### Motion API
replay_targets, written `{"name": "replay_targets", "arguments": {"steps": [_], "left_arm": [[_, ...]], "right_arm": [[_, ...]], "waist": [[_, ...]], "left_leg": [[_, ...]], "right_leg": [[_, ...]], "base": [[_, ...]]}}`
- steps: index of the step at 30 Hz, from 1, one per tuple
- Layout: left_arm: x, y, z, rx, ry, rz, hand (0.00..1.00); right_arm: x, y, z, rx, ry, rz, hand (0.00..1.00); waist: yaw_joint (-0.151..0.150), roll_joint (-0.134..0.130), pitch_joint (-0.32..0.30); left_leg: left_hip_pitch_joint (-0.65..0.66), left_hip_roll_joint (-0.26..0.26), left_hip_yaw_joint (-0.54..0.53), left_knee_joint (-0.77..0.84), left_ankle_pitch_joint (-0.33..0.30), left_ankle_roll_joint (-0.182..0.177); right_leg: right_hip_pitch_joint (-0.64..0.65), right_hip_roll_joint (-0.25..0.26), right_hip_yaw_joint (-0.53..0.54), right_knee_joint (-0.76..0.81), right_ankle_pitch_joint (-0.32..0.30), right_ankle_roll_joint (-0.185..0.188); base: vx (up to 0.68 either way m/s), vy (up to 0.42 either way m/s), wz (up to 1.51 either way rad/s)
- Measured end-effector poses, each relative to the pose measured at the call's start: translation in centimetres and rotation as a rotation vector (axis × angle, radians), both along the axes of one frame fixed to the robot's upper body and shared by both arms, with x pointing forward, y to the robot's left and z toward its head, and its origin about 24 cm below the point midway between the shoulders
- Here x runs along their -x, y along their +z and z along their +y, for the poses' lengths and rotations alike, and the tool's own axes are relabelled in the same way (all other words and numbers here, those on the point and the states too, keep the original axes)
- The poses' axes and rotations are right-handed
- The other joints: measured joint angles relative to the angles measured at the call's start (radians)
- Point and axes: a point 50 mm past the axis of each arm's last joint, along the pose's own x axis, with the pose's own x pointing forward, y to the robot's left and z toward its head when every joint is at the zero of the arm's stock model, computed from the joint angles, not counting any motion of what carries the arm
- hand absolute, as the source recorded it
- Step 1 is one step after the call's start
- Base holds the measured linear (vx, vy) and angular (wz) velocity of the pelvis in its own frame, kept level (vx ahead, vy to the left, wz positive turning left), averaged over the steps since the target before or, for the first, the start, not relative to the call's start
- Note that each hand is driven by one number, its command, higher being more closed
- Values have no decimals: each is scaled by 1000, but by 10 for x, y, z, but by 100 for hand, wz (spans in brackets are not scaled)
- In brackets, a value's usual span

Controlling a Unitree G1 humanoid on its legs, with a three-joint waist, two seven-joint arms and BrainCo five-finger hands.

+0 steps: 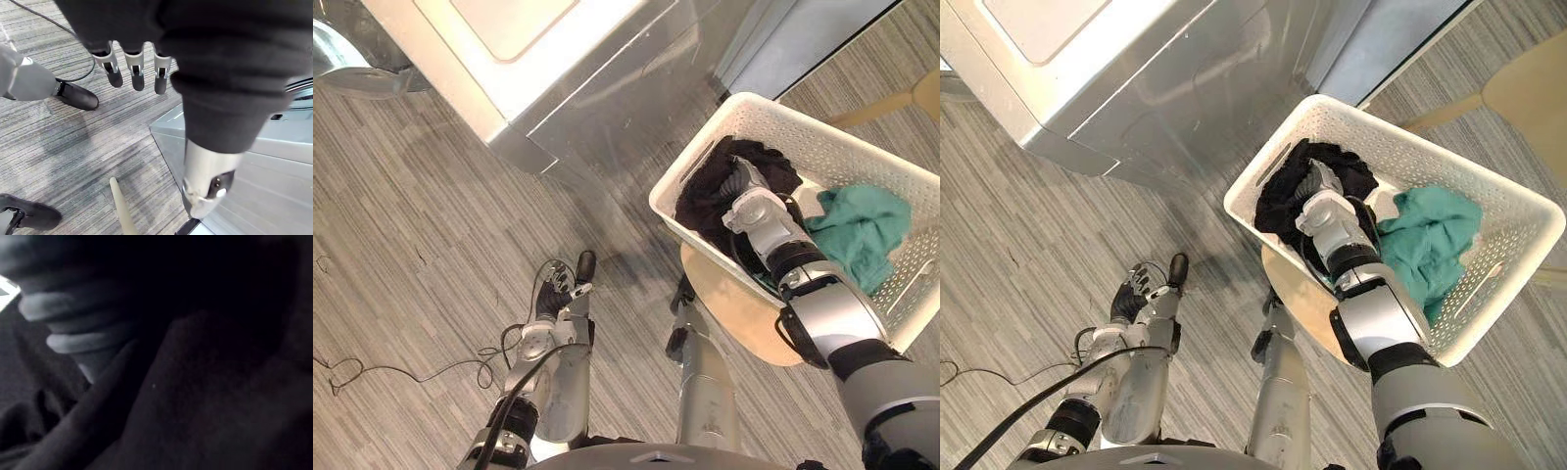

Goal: Pick up the laundry basket with both hands and put the clothes into the washing machine.

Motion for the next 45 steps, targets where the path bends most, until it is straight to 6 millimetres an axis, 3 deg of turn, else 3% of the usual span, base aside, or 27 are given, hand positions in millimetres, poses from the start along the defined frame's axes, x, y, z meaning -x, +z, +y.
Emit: {"name": "replay_targets", "arguments": {"steps": [4,7,16,22,24,32,36,45], "left_arm": [[1,-2,-1,9,7,9,0],[1,-2,-1,17,17,10,0],[2,-5,5,10,34,27,0],[6,-11,14,-9,37,51,0],[8,-14,18,-15,49,65,0],[23,-32,33,-31,88,158,0],[36,-41,37,-73,76,200,0],[72,-64,37,-119,14,320,0]], "right_arm": [[0,-5,9,-82,-4,5,100],[4,-20,11,-167,-28,26,100],[32,-66,-10,-447,-167,43,100],[72,-117,-36,-653,-361,96,100],[97,-144,-45,-730,-457,143,100],[149,-195,-38,-940,-643,233,100],[170,-206,-30,-944,-658,254,100],[177,-178,-40,-854,-585,87,100]], "waist": [[-2,0,0],[-3,-1,0],[-14,-6,0],[-34,-30,-11],[-36,-33,-14],[-54,-63,-58],[-61,-70,-130],[-71,-86,-278]], "left_leg": [[22,0,12,1,0,0],[55,0,15,2,-5,3],[114,-1,15,35,-35,15],[140,-1,21,34,-36,15],[174,0,25,35,-46,14],[232,6,77,96,-111,18],[297,17,111,133,-162,19],[395,27,154,95,-192,16]], "right_leg": [[18,0,8,-1,0,0],[52,1,8,-2,-4,-2],[127,-2,6,5,-21,-3],[150,-3,8,4,-20,2],[183,-2,11,5,-27,8],[239,3,45,5,-39,13],[305,12,71,-3,-52,16],[404,30,106,-99,-38,35]], "base": [[38,-27,-6],[25,-31,0],[1,-7,1],[7,-9,0],[50,-21,-4],[62,-5,-17],[97,30,-22],[48,20,-14]]}}
